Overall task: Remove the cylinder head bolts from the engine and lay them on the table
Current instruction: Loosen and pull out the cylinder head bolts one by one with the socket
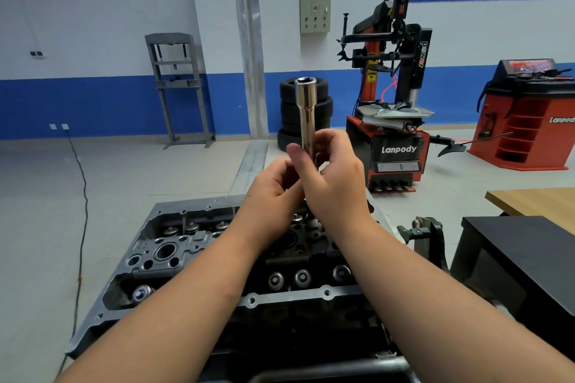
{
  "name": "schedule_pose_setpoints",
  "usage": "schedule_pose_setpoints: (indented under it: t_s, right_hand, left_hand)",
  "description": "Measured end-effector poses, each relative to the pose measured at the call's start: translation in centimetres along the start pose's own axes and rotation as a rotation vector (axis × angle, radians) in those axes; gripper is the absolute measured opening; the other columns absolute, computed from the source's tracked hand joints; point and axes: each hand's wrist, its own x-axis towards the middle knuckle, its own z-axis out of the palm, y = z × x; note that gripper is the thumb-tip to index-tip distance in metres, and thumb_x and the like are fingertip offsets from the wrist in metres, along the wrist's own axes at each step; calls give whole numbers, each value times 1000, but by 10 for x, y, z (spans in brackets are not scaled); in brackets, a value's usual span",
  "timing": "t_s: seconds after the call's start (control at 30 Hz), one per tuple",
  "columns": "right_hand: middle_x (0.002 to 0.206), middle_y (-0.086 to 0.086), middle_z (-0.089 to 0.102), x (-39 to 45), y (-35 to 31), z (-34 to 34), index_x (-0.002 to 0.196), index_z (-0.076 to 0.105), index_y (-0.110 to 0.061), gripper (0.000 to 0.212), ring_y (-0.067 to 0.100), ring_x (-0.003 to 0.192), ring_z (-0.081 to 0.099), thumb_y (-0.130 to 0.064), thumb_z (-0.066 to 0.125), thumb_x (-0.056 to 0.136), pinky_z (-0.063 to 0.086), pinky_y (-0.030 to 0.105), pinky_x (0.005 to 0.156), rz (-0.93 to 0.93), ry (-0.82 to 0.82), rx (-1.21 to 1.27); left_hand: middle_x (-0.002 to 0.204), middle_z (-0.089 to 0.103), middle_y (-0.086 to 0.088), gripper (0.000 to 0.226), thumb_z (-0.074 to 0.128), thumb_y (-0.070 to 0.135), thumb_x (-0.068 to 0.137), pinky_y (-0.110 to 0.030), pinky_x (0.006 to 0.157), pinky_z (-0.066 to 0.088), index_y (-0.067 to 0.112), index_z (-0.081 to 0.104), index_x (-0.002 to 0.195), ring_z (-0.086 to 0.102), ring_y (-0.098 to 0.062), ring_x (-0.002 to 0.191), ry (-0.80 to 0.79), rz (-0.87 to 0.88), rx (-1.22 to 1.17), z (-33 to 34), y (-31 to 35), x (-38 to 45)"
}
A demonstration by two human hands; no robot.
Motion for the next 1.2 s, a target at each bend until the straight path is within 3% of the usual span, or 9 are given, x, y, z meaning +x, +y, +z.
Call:
schedule_pose_setpoints:
  t_s: [0.1,0.27,0.47,0.57,0.7,0.9,0.97,1.1,1.2]
  right_hand:
    - [75,-13,58,0,-1,1,86,50,-34,15,-1,71,55,-43,59,93,39,7,62,33,-22,28]
    - [82,-16,57,2,2,1,90,58,-27,23,1,89,52,-41,42,100,36,7,72,0,-58,-40]
    - [84,-13,55,0,4,2,95,57,-23,15,0,80,53,-36,64,93,37,6,70,-47,14,-43]
    - [83,-8,56,0,4,3,93,63,-15,19,7,78,51,-32,55,97,37,8,70,-75,-15,-65]
    - [85,-19,53,0,3,4,97,60,-22,24,5,86,49,-35,41,101,34,8,76,-22,-72,-84]
    - [83,-12,54,0,0,1,97,54,-24,16,5,80,53,-36,62,94,38,7,70,-56,-13,-47]
    - [83,-7,56,0,2,1,94,59,-19,14,8,78,52,-33,59,95,38,9,69,-72,-8,-69]
    - [90,-6,62,1,5,3,102,68,-11,36,14,92,55,-38,43,100,37,10,77,-8,-93,-88]
    - [89,-10,61,1,3,3,105,67,-14,34,12,90,57,-39,44,99,40,13,77,2,-81,-50]
  left_hand:
    - [110,77,7,19,59,39,104,-40,92,61,30,68,120,73,-14,105,10,-7,-33,0,-1,0]
    - [115,76,12,23,50,38,109,-23,92,56,33,67,123,70,-4,112,-29,-7,-48,2,0,-1]
    - [101,77,8,12,66,32,101,-25,76,60,33,68,112,74,-9,93,11,9,-25,-1,-2,0]
    - [104,78,7,16,64,36,102,-28,79,61,30,68,116,74,-11,97,13,-4,-55,0,-3,2]
    - [110,77,10,26,52,40,107,-26,86,57,29,69,124,71,-7,106,-13,-6,-59,1,-2,1]
    - [100,78,6,11,66,28,101,-26,73,61,32,69,111,75,-12,90,22,26,-38,-1,-2,1]
    - [103,78,5,11,66,30,102,-29,78,63,30,70,112,75,-14,95,23,16,-60,-1,-2,1]
    - [109,78,7,25,52,40,108,-29,87,57,27,70,119,73,-10,106,5,-20,-106,1,-2,1]
    - [106,78,8,22,54,39,107,-28,85,58,29,72,117,73,-10,102,10,8,-54,1,-1,0]
